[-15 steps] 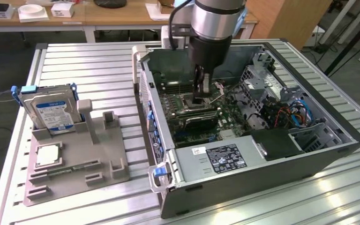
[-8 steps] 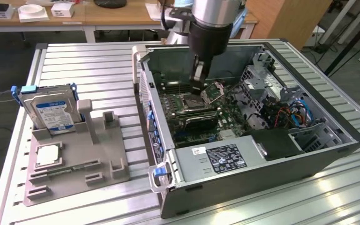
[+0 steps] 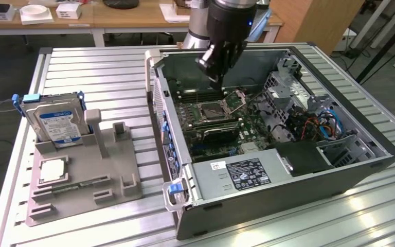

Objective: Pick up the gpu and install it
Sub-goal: 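Press down on the gpu until it lock into place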

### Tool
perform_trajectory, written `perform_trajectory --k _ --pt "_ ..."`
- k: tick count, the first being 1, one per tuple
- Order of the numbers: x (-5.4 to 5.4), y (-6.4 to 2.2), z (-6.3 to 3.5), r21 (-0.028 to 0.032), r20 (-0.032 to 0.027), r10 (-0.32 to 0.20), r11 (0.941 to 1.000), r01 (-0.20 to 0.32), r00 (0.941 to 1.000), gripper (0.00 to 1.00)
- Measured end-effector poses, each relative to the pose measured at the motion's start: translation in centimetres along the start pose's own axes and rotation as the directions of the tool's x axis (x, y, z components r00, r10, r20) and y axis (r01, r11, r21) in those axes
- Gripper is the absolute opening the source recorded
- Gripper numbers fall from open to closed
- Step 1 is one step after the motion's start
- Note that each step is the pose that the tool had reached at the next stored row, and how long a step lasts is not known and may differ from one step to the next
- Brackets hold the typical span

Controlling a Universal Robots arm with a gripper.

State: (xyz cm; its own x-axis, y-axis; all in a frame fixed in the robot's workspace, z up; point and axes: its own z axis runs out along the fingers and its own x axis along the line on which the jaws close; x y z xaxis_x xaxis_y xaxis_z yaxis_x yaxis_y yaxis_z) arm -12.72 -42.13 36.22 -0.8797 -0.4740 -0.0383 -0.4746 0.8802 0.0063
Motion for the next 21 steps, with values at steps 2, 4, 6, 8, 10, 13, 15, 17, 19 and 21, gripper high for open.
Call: perform_trajectory --k 2,4,6,8,10,13,15,17,19,21 --pt "-0.3 0.29 -0.53 -0.0033 0.0006 0.097 0.9953 -0.097 0.9953 0.13" --pt "-0.5 0.57 -1.02 -0.0065 0.0005 0.187 0.9823 -0.187 0.9823 0.13" --pt "-0.7 0.8 -1.44 -0.0093 0.0001 0.263 0.9647 -0.263 0.9647 0.13" --pt "-0.9 1.01 -1.81 -0.0117 -0.0006 0.329 0.9441 -0.329 0.9442 0.13" --pt "-1.1 1.21 -2.14 -0.0137 -0.0017 0.387 0.9219 -0.387 0.922 0.13" --pt "-1.3 1.43 -2.53 -0.0162 -0.0031 0.454 0.8907 -0.454 0.8908 0.13" --pt "-1.5 1.55 -2.72 -0.0174 -0.0039 0.487 0.8731 -0.487 0.8732 0.13" --pt "-1.6 1.64 -2.87 -0.0182 -0.0046 0.512 0.8588 -0.512 0.859 0.13" --pt "-1.6 1.7 -2.97 -0.0188 -0.0051 0.529 0.8485 -0.529 0.8486 0.13" --pt "-1.6 1.73 -3.03 -0.0191 -0.0054 0.538 0.843 -0.538 0.8432 0.13"
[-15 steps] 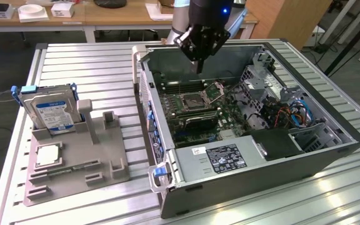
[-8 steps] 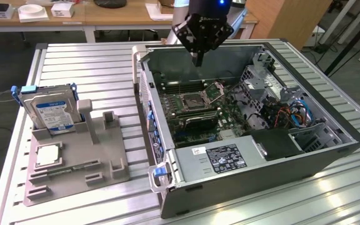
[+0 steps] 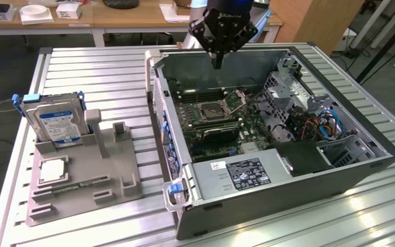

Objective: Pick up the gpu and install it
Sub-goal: 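Press down on the gpu until it lock into place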

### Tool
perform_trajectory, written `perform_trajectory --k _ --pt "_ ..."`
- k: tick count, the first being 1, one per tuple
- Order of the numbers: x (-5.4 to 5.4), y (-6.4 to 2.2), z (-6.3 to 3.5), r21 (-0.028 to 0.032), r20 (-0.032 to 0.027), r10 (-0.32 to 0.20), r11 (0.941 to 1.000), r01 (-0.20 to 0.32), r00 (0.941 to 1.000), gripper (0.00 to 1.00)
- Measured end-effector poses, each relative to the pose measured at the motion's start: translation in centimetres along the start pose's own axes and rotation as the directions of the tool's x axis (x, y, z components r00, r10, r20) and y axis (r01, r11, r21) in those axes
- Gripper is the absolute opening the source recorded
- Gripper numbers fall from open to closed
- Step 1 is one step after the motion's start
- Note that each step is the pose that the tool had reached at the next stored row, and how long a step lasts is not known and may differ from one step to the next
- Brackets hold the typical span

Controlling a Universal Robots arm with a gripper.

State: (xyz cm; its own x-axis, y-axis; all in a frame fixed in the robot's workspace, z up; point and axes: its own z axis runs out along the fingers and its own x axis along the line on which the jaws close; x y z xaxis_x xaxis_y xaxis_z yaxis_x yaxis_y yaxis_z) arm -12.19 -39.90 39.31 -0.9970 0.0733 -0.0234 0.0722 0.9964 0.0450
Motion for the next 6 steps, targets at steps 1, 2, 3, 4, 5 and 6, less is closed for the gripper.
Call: perform_trajectory --k 1,2,3,4,5,6 --pt "0.0 0.01 0.0 -0.0002 0.0001 0.002 1.0 -0.002 1.0 0.13" --pt "0.0 0.01 0.0 -0.0002 0.0 0.002 1.0 -0.002 1.0 0.13" --pt "0.0 0.01 -0.01 0.0 -0.0001 0.002 1.0 -0.002 1.0 0.13" --pt "0.0 0.01 -0.01 0.0 -0.0001 0.002 1.0 -0.002 1.0 0.13" --pt "0.0 0.01 -0.02 0.0 -0.0001 0.002 1.0 -0.002 1.0 0.13" --pt "0.0 0.01 -0.01 0.0 0.0 0.002 1.0 -0.002 1.0 0.13"
